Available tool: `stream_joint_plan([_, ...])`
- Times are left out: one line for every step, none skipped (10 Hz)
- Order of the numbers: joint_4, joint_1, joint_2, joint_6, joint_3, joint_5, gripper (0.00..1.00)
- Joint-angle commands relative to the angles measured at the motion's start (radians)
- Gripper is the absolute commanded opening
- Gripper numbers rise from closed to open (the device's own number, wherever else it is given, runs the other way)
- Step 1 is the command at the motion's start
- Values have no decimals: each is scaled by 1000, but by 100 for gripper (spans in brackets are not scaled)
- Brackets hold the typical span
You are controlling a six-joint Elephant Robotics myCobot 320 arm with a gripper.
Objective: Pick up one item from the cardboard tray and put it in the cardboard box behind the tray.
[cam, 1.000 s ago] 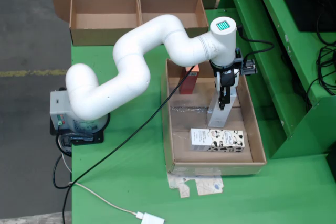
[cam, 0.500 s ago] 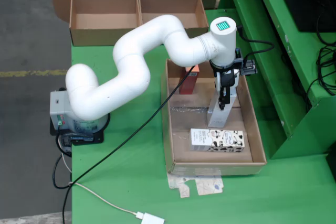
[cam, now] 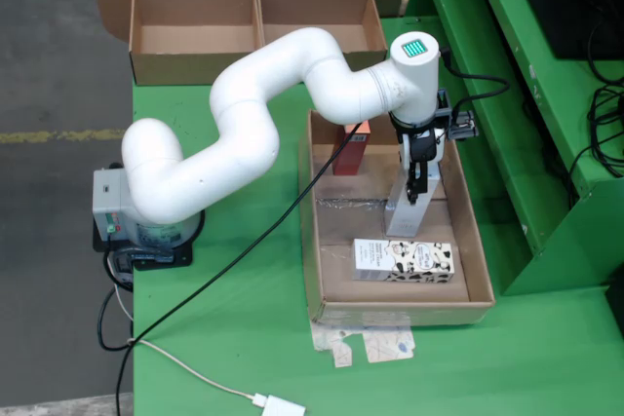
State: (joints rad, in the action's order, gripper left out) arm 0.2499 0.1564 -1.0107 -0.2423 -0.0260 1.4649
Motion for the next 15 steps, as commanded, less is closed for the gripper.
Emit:
stream_joint_plan([-20, -22, 98, 54, 26, 28, 0])
stream_joint_plan([-7, -11, 141, 42, 26, 7, 0])
stream_joint_plan([-16, -5, 178, 35, 26, -7, 0])
stream_joint_plan([-23, 5, 218, 35, 26, -18, 0])
stream_joint_plan([-30, 15, 258, 33, 26, -28, 0])
stream_joint_plan([-60, 25, 285, 28, 26, -47, 0])
stream_joint_plan([-122, 43, 309, 15, 26, -89, 0])
stream_joint_plan([-122, 43, 309, 15, 26, -89, 0])
stream_joint_plan([-176, 61, 343, 23, 26, -113, 0])
stream_joint_plan([-278, 88, 359, 42, 26, -164, 0])
stream_joint_plan([-330, 117, 380, 51, 26, -216, 0])
stream_joint_plan([-463, 152, 374, 81, 26, -310, 0])
stream_joint_plan([-557, 174, 360, 110, 26, -375, 0])
stream_joint_plan([-609, 190, 355, 126, 26, -416, 0])
stream_joint_plan([-609, 190, 355, 126, 26, -416, 0])
